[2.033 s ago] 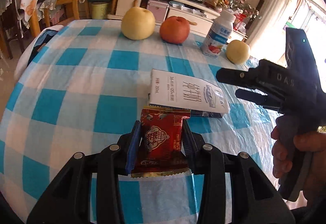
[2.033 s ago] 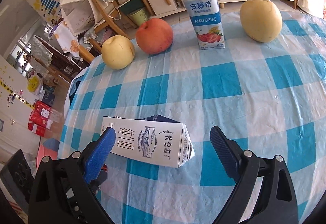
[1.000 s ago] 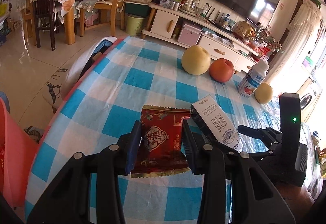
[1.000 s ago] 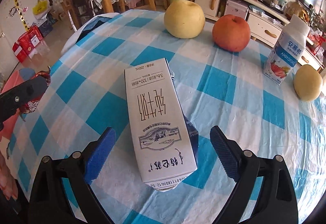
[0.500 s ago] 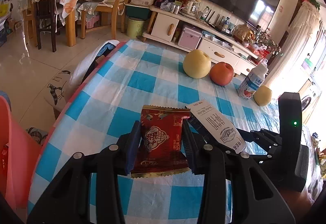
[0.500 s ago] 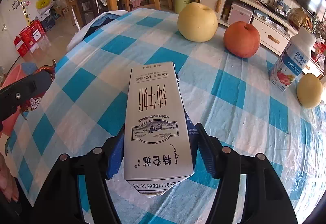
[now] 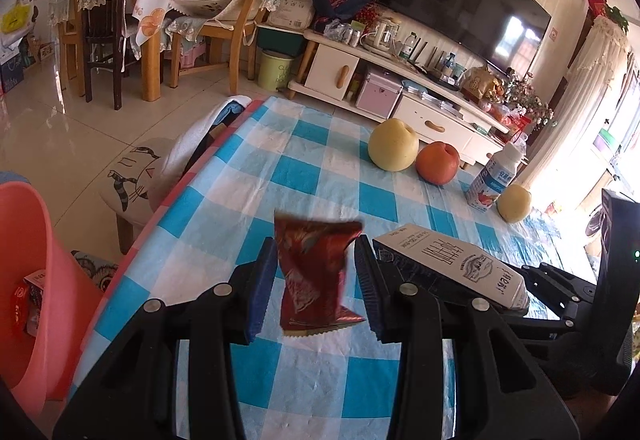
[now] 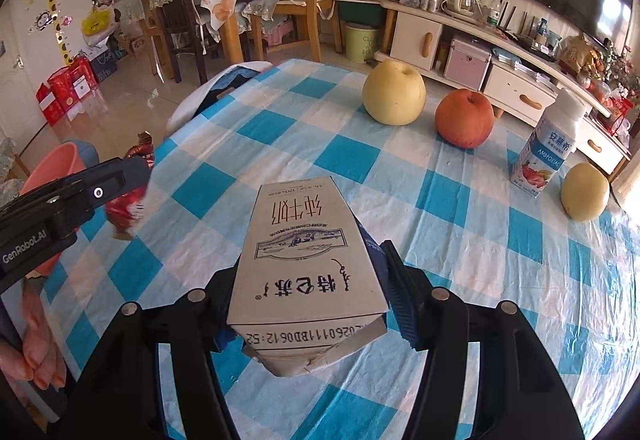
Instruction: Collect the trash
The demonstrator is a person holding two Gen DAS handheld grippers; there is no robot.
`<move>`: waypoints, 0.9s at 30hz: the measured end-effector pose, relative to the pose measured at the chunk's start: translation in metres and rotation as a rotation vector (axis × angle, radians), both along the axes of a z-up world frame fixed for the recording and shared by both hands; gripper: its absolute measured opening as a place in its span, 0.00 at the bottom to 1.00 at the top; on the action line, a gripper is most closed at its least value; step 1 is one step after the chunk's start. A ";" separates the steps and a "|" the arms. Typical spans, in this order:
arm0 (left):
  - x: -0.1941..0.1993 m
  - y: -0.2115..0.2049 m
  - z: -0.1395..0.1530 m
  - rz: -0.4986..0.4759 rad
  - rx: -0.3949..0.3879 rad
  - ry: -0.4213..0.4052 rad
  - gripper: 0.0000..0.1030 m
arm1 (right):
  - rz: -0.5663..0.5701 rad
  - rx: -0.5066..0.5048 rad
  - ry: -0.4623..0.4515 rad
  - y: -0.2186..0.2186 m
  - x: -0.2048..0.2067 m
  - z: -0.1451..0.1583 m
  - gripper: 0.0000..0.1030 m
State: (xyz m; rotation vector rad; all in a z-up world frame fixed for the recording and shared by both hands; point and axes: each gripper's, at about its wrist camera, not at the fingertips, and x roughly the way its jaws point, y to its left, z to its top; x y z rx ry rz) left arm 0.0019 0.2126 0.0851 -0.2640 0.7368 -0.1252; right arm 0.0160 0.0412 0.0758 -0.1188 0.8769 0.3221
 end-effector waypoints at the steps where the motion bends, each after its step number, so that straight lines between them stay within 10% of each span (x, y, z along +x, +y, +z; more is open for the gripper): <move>1: -0.002 0.002 0.001 0.003 -0.004 -0.005 0.40 | -0.002 0.009 -0.003 0.001 -0.003 0.002 0.60; 12: -0.012 0.021 -0.003 -0.010 -0.051 0.022 0.40 | 0.003 0.036 -0.076 0.012 -0.043 0.029 0.60; 20: 0.008 -0.008 -0.045 -0.070 0.019 0.173 0.65 | -0.031 0.070 -0.091 0.006 -0.075 0.035 0.60; 27: 0.028 -0.024 -0.069 -0.069 0.135 0.236 0.51 | -0.075 0.090 -0.091 -0.009 -0.091 0.035 0.60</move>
